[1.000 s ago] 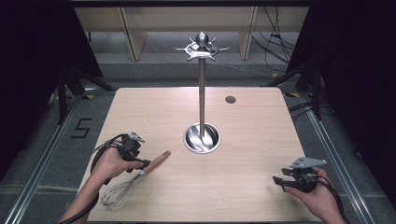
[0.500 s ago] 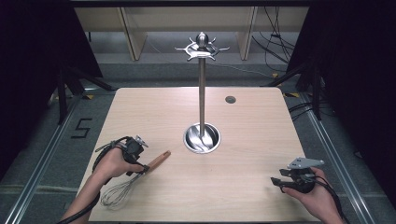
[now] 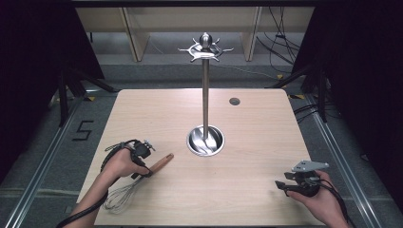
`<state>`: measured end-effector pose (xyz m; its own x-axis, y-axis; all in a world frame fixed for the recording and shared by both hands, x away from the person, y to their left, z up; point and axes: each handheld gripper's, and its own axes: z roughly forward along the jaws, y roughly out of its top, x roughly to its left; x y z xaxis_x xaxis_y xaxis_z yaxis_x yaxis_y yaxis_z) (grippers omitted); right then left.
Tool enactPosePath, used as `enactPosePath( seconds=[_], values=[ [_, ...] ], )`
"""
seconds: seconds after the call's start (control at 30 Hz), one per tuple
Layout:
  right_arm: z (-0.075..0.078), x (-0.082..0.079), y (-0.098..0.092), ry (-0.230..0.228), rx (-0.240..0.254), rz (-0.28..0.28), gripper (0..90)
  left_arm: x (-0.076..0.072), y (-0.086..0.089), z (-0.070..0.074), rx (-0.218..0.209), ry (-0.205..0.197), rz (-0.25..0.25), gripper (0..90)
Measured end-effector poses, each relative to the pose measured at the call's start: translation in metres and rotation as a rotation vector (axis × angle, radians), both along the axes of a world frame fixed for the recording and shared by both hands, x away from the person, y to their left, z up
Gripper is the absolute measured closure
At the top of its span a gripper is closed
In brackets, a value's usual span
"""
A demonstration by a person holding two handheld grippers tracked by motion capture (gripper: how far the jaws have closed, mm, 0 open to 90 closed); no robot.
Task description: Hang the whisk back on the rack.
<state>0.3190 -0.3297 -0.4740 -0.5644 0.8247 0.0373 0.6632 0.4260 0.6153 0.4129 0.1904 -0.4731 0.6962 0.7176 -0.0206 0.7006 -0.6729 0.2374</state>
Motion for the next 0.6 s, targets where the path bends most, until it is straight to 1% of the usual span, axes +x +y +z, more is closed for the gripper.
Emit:
enactPosePath(
  seconds=[0.03, 0.07, 0.1, 0.17, 0.2, 0.23, 0.27, 0.3, 0.33, 0.37, 0.4, 0.5, 0.53, 0.57, 0.6],
  values=[
    [-0.001, 0.001, 0.000, -0.008, 0.000, 0.007, 47.8, 0.001, -0.002, -0.001, 0.010, 0.008, 0.002, 48.3],
    [-0.002, 0.001, 0.000, -0.017, 0.010, 0.003, 47.8, 0.001, -0.002, -0.001, 0.010, 0.008, 0.002, 48.8],
    [-0.001, 0.000, 0.000, -0.013, 0.010, -0.002, 47.8, 0.003, -0.006, -0.003, 0.025, 0.014, 0.000, 49.8],
    [-0.001, 0.000, 0.000, -0.013, 0.010, -0.002, 47.8, 0.005, -0.010, -0.004, 0.037, 0.025, 0.002, 50.5],
    [0.000, 0.000, 0.000, 0.002, 0.001, 0.003, 47.7, 0.005, -0.010, -0.004, 0.037, 0.025, 0.002, 51.3],
    [-0.001, 0.000, 0.001, -0.002, 0.014, -0.007, 47.7, 0.006, -0.014, -0.006, 0.048, 0.030, -0.006, 52.8],
    [-0.004, 0.000, 0.002, -0.024, 0.033, -0.012, 47.7, 0.006, -0.016, -0.007, 0.054, 0.035, -0.007, 54.0],
    [-0.004, 0.000, 0.002, -0.029, 0.034, -0.008, 47.7, 0.007, -0.017, -0.008, 0.062, 0.039, -0.014, 54.9],
    [-0.003, 0.000, 0.002, -0.023, 0.029, -0.009, 47.6, 0.007, -0.018, -0.008, 0.060, 0.035, -0.006, 56.2],
    [-0.003, 0.000, 0.002, -0.023, 0.033, -0.009, 47.6, 0.007, -0.019, -0.008, 0.062, 0.030, -0.011, 58.0],
    [-0.001, 0.000, 0.001, -0.005, 0.009, 0.000, 47.6, 0.006, -0.020, -0.008, 0.059, 0.024, -0.010, 59.5],
    [-0.001, 0.000, 0.001, -0.010, 0.013, 0.000, 47.6, 0.006, -0.021, -0.007, 0.056, 0.032, -0.001, 66.7],
    [-0.001, 0.000, 0.001, -0.007, 0.015, -0.002, 47.6, 0.005, -0.021, -0.007, 0.051, 0.030, 0.018, 67.1],
    [-0.001, 0.000, 0.001, -0.012, 0.015, 0.005, 47.6, 0.005, -0.020, -0.008, 0.044, 0.020, 0.027, 67.3],
    [-0.003, 0.000, 0.003, -0.033, 0.035, -0.007, 47.6, 0.004, -0.019, -0.007, 0.049, 0.012, 0.032, 67.5]
  ],
)
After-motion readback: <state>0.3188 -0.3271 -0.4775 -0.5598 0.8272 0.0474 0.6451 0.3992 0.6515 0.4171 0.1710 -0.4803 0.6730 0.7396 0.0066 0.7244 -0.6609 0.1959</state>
